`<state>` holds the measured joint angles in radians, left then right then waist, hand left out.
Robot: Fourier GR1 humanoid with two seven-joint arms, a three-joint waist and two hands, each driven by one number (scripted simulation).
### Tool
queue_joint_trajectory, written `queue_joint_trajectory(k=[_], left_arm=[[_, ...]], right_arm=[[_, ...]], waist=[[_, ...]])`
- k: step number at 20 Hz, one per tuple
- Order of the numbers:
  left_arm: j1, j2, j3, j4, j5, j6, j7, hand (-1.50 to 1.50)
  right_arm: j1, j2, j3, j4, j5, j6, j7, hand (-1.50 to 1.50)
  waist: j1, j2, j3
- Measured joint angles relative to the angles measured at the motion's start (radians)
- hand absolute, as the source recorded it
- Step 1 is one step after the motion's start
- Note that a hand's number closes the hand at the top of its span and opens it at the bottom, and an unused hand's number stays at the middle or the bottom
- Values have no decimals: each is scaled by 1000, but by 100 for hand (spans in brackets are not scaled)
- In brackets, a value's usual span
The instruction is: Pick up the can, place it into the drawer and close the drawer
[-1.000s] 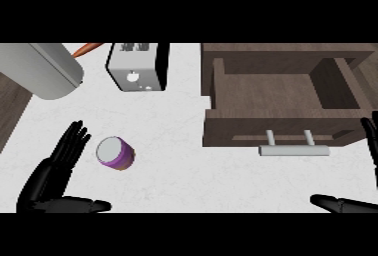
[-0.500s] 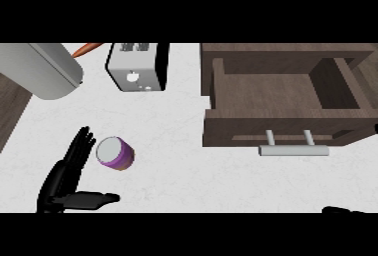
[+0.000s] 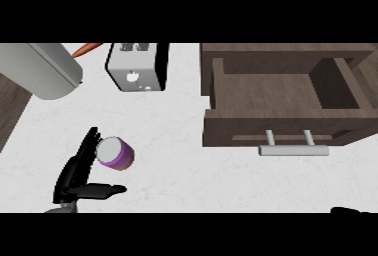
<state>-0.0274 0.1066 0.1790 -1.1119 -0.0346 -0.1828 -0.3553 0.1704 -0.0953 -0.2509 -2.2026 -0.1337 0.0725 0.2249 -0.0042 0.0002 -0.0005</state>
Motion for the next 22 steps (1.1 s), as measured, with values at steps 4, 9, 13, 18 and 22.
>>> queue_joint_trajectory(k=[4,9,13,18,22], left_arm=[[-40,8,14,105,2,8,-49,-150],[-129,36,46,306,0,21,-150,-150],[-196,53,52,425,-4,23,-204,-150],[-283,60,59,590,-15,22,-310,-150],[-337,69,47,646,-20,-16,-319,-150]], right_arm=[[5,1,-11,-4,1,18,0,-150],[-9,2,-24,-7,0,25,16,-150],[-12,1,-39,-32,-21,34,46,-150],[-27,16,-17,-36,13,27,55,-150],[-25,10,-38,-10,4,47,25,-150]], waist=[[0,0,0],[-1,0,0],[-2,0,0],[-4,1,0],[-5,1,0]])
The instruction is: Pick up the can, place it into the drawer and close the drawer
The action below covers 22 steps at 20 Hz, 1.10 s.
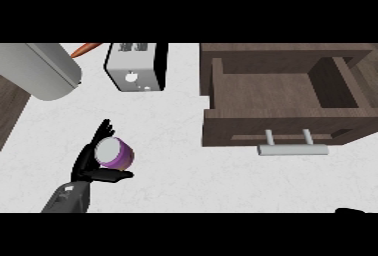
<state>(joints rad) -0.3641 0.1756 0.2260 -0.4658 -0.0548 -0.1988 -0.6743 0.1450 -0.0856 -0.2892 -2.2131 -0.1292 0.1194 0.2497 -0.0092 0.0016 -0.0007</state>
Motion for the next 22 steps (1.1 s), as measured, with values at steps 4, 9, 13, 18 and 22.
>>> queue_joint_trajectory(k=[4,9,13,18,22], left_arm=[[-47,-3,-14,54,-11,-30,-14,150],[-111,-10,-14,128,-12,-69,-44,150],[-152,-15,-11,152,-4,-99,-52,150],[-185,-51,10,145,22,-34,-38,150],[-251,-80,66,170,64,81,-19,150]], right_arm=[[9,8,2,-22,4,0,9,-150],[-9,3,-14,-30,-2,-6,19,-150],[-21,1,-13,-24,14,-10,24,-150],[-10,10,-7,-38,26,-9,21,-150],[-29,6,-7,-16,29,-8,14,-150]], waist=[[-2,0,0],[-3,1,1],[-3,1,0],[-2,0,0],[-7,3,0]])
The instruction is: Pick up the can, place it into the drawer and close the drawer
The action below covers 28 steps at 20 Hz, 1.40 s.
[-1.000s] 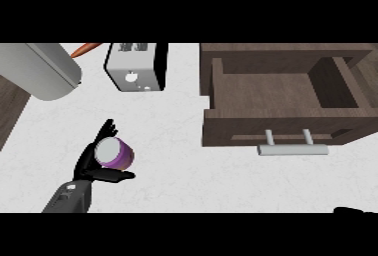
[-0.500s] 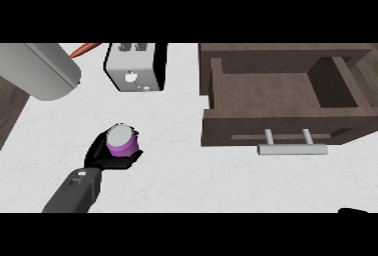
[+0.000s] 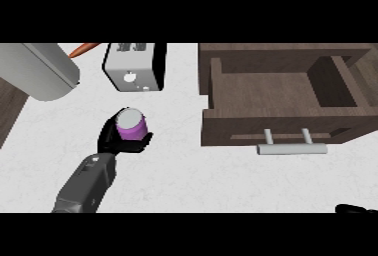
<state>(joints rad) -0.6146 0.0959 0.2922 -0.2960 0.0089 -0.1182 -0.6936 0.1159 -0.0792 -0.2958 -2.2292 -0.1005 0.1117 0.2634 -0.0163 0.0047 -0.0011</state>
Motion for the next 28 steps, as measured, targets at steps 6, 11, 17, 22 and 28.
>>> queue_joint_trajectory(k=[6,11,17,22,28], left_arm=[[-36,-48,8,-85,43,64,54,150],[-82,-77,-34,-182,51,107,166,150],[-120,-91,-148,-357,76,163,328,150],[-171,-94,-220,-515,117,214,510,150],[-282,-95,-309,-636,156,329,700,150]], right_arm=[[1,2,-1,-28,17,-14,27,-150],[-17,-17,-34,-27,-6,-15,40,-150],[-20,-23,-45,-22,3,-15,35,-150],[-18,-12,-26,-24,24,-18,32,-150],[-36,-13,-23,-19,26,-24,38,-150]], waist=[[8,-4,1],[13,-7,1],[17,-10,2],[16,-11,2],[12,-8,2]])
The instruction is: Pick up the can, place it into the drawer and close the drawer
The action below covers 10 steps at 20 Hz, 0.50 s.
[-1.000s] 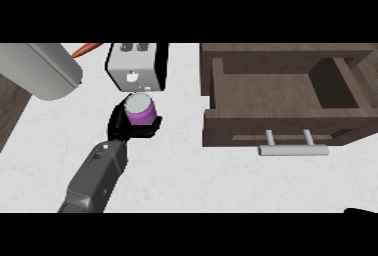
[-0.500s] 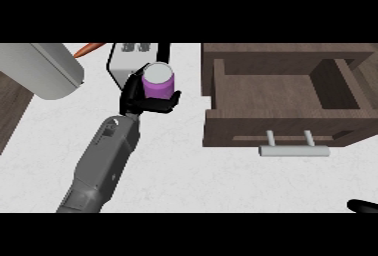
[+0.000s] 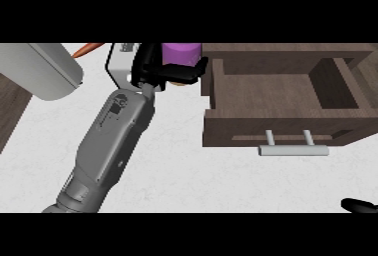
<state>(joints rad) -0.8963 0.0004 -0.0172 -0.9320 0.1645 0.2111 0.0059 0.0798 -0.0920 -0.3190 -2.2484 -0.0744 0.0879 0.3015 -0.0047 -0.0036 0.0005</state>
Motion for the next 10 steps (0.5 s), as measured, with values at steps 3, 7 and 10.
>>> queue_joint_trajectory(k=[3,7,10], left_arm=[[-72,0,-37,-26,0,57,76,150],[-188,0,-56,16,15,110,137,150],[-273,0,-73,49,25,141,185,150]], right_arm=[[-8,-3,2,-5,8,-5,10,-150],[-20,0,13,-9,15,-13,24,-150],[-35,-7,8,-20,6,-20,49,-150]], waist=[[-3,1,0],[-13,4,0],[-15,5,0]])
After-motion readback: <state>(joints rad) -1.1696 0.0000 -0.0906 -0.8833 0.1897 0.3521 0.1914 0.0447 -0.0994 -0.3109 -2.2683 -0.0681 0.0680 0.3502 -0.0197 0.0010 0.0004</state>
